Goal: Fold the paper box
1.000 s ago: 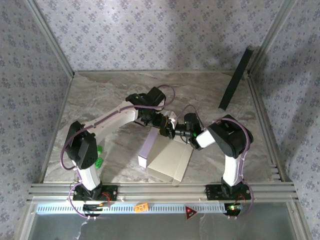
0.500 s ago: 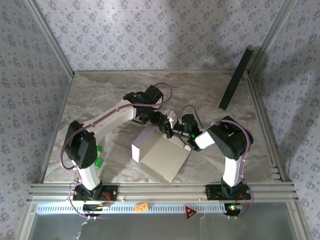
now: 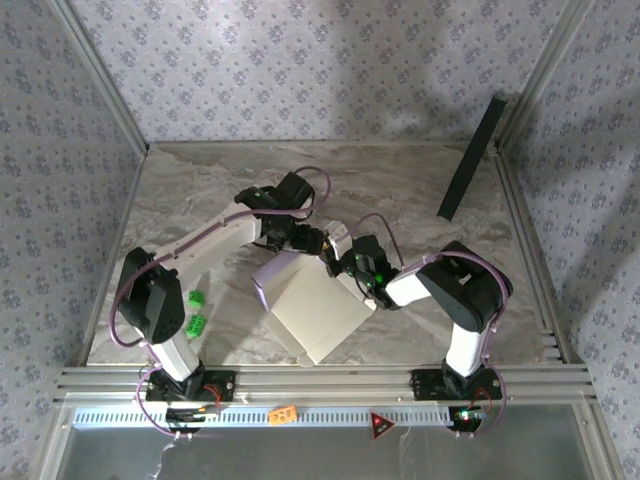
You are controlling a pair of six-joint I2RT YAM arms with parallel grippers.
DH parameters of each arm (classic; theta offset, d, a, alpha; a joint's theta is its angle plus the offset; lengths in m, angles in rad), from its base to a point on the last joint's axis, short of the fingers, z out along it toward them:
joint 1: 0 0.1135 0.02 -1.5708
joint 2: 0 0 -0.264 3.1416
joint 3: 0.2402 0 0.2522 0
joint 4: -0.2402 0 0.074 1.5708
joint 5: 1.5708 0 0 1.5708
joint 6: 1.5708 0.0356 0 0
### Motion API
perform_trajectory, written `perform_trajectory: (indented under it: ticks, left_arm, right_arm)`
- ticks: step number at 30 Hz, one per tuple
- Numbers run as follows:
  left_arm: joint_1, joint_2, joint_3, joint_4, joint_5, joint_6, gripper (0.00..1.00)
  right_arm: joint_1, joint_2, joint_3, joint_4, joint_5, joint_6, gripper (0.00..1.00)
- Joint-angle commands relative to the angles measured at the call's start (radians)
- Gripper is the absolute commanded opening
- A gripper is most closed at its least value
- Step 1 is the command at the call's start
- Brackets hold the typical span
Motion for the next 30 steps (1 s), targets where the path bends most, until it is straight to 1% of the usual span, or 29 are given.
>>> perform_trajectory:
  ticks: [1,4,6,12,14,24,30]
  left_arm:
    - [-0.044,-0.091,0.029,0.083,0.164,0.019,0.80]
    - [-0.039,-0.129,0.052,0.080,0.168,0.030,0.83]
    - [-0.033,-0.146,0.058,0.085,0.186,0.042,0.84]
    - [0.003,-0.166,0.039,0.087,0.193,0.062,0.84]
    - [0.017,-0.164,0.029,0.078,0.184,0.072,0.82]
    - [0.069,-0.088,0.021,-0.004,0.113,0.146,0.64]
    - [0.076,-0.049,0.022,-0.021,0.092,0.157,0.49]
  right_arm:
    - [0.039,0.027,-0.020,-0.030,0.029,-0.050,0.08]
    - [0.041,0.017,-0.033,-0.016,0.029,-0.054,0.15]
    - [0.041,0.008,-0.035,-0.017,0.025,-0.058,0.17]
    - [0.039,-0.026,-0.039,-0.029,0.016,-0.061,0.28]
    - [0.038,-0.042,-0.044,-0.029,0.014,-0.059,0.31]
    - [0.024,-0.123,-0.058,0.007,0.031,-0.033,0.37]
    - [0.006,-0.110,-0.019,0.032,0.017,-0.013,0.36]
